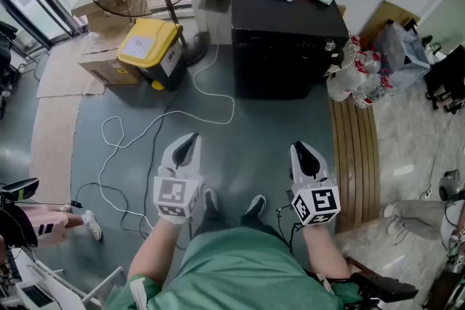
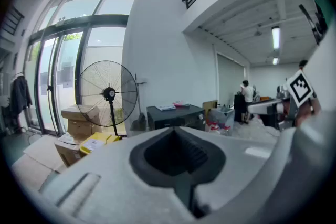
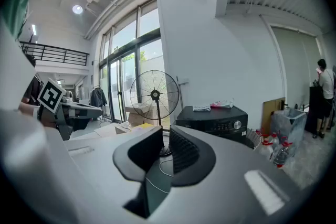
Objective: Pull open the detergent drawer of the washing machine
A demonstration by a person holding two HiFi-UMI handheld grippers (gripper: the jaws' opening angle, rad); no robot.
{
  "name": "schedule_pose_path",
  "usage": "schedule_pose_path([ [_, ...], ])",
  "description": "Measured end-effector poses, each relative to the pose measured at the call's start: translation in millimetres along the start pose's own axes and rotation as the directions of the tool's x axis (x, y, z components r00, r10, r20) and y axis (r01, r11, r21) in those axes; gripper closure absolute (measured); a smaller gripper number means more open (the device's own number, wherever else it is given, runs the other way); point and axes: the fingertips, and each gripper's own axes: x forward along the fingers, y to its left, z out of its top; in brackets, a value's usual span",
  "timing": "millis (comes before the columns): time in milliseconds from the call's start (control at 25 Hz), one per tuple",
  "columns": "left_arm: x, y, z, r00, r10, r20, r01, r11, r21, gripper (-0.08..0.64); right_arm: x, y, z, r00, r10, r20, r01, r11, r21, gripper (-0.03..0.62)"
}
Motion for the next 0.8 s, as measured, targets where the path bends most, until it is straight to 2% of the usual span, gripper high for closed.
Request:
schedule_pose_path([
  [520,-38,79,19,0.998,-0.033,0.055,0.033,0.999,0.012,0.560,18,69,23,0.996,-0.081,0.030,0.082,0.996,-0.024,0.551],
  [600,-42,94,26,0.996,-0.044,0.078,0.042,0.999,0.021,0.528,24,77,30,0.992,-0.113,0.050,0.113,0.994,-0.006,0.551],
  [680,-47,108,30,0.994,-0.054,0.093,0.051,0.998,0.031,0.449,29,85,37,0.988,-0.139,0.066,0.140,0.990,-0.002,0.549],
  [800,-52,134,30,0.993,-0.061,0.104,0.058,0.998,0.029,0.371,41,103,43,0.985,-0.152,0.080,0.153,0.988,-0.009,0.496],
])
